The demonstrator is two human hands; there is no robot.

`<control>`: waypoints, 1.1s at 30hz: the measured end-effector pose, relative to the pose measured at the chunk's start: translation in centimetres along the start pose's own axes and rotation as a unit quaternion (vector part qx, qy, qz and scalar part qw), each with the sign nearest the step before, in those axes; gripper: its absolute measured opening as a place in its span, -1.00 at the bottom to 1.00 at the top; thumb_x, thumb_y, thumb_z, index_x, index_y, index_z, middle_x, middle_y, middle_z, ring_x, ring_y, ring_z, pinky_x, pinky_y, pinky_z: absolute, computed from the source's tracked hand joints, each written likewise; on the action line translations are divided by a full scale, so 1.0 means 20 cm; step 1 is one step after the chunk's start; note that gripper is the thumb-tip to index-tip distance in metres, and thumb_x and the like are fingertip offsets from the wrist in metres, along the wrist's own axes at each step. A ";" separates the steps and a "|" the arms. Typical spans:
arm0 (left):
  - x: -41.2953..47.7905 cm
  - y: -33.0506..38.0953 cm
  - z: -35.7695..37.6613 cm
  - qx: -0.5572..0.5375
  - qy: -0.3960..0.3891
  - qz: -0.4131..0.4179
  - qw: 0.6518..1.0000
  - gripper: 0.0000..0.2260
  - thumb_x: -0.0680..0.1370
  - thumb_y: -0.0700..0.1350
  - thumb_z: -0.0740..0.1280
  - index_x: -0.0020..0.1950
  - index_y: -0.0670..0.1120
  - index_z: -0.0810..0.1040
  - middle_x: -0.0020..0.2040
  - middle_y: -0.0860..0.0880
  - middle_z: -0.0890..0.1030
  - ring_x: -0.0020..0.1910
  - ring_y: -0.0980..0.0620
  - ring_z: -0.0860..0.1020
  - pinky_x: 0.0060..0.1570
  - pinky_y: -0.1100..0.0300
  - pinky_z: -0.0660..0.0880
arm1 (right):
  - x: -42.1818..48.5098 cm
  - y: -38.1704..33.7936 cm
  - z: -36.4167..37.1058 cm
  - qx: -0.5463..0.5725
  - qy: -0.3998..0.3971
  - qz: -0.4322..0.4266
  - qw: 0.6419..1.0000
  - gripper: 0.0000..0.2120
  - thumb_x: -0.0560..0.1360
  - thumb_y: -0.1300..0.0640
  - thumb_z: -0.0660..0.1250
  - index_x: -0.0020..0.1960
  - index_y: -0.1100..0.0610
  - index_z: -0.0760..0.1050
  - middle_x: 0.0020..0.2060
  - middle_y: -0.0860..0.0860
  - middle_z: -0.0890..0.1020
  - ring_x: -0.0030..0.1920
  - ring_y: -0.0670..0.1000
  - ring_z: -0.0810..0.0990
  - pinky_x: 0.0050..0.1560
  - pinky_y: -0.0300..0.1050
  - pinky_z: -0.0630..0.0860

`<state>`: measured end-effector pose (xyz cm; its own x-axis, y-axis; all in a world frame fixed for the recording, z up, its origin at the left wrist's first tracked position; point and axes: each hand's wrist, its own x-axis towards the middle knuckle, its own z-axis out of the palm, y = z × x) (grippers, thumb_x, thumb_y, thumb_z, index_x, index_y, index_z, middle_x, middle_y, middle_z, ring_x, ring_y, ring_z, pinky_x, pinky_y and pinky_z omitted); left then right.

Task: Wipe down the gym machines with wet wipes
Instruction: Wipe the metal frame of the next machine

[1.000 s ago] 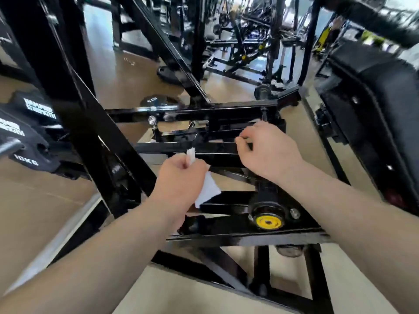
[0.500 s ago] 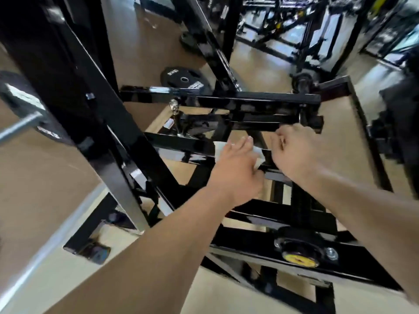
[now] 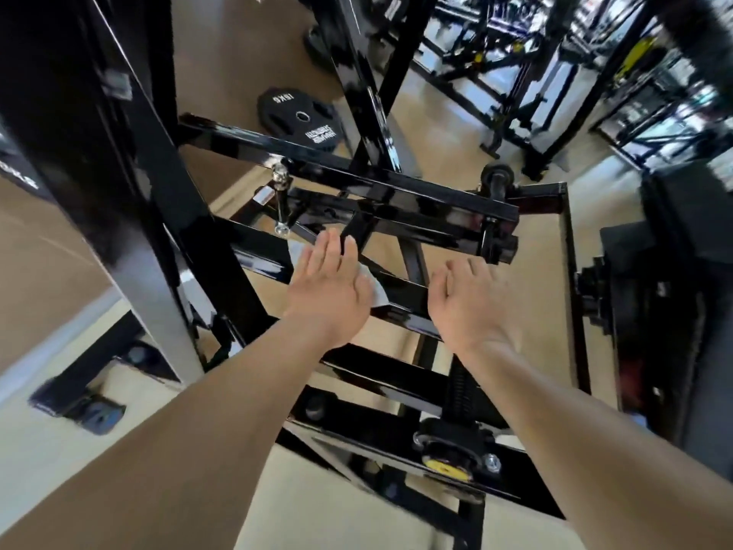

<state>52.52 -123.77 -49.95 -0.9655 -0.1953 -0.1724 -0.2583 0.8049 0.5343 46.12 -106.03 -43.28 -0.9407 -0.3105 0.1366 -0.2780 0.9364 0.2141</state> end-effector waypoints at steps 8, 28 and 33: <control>-0.13 0.13 0.07 0.061 -0.022 0.176 0.982 -0.44 0.71 0.16 -0.23 0.67 -0.01 -0.24 0.68 -0.04 -0.22 0.63 0.02 -0.31 0.62 -0.04 -0.22 | -0.06 0.00 -0.01 -0.017 -0.001 0.020 1.000 -0.43 0.65 -0.18 -0.16 0.11 0.02 0.59 0.00 -0.01 0.63 0.03 0.07 0.57 0.09 0.05 0.51; -0.11 0.14 0.01 0.032 -0.016 -0.030 0.999 -0.46 0.71 0.01 0.02 0.68 -0.07 0.01 0.68 -0.12 -0.02 0.66 -0.13 -0.09 0.62 -0.13 -0.02 | -0.39 -0.01 -0.21 0.365 -0.018 0.154 0.918 -0.61 0.72 0.02 0.09 0.51 0.06 0.37 0.42 0.01 0.47 0.45 0.02 0.41 0.46 0.07 0.41; -0.40 0.54 0.07 -0.106 -0.012 0.209 0.972 -0.49 0.65 -0.07 0.27 0.59 -0.06 0.27 0.56 -0.06 0.36 0.57 -0.05 0.24 0.54 -0.07 0.25 | -0.47 -0.05 -0.32 0.368 -0.007 0.153 0.917 -0.65 0.72 0.05 0.11 0.47 0.06 0.42 0.41 0.02 0.48 0.41 0.04 0.44 0.34 -0.01 0.48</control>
<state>57.50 -112.70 -43.90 -0.9873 0.1381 0.0788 0.1521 0.6766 0.7204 56.51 -105.17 -38.65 -0.9975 -0.0168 0.0685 -0.0515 0.8375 -0.5440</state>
